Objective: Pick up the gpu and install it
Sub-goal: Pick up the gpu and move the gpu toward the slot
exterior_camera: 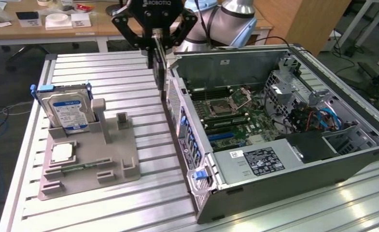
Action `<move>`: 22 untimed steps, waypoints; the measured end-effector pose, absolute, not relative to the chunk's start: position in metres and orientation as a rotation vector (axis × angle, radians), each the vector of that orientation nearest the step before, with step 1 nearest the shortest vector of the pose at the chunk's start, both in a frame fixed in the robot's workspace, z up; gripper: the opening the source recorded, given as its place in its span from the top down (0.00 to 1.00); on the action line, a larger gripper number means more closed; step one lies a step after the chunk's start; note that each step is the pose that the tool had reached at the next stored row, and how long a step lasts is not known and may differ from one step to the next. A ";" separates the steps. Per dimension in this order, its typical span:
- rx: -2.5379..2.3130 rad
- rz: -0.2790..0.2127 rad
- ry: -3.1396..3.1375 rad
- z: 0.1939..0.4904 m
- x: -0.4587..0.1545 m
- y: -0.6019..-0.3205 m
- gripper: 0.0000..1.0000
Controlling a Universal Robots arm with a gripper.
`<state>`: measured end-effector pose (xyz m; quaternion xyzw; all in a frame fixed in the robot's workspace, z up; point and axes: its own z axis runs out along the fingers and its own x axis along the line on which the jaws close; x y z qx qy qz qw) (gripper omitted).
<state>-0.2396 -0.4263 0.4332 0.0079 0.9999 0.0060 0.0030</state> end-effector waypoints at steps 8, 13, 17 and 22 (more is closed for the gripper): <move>0.024 0.024 3.133 0.433 -0.205 -0.425 0.72; 0.024 0.025 3.132 0.433 -0.182 -0.425 0.72; 0.024 0.026 3.132 0.432 -0.164 -0.425 0.72; 0.025 0.026 3.133 0.431 -0.151 -0.425 0.72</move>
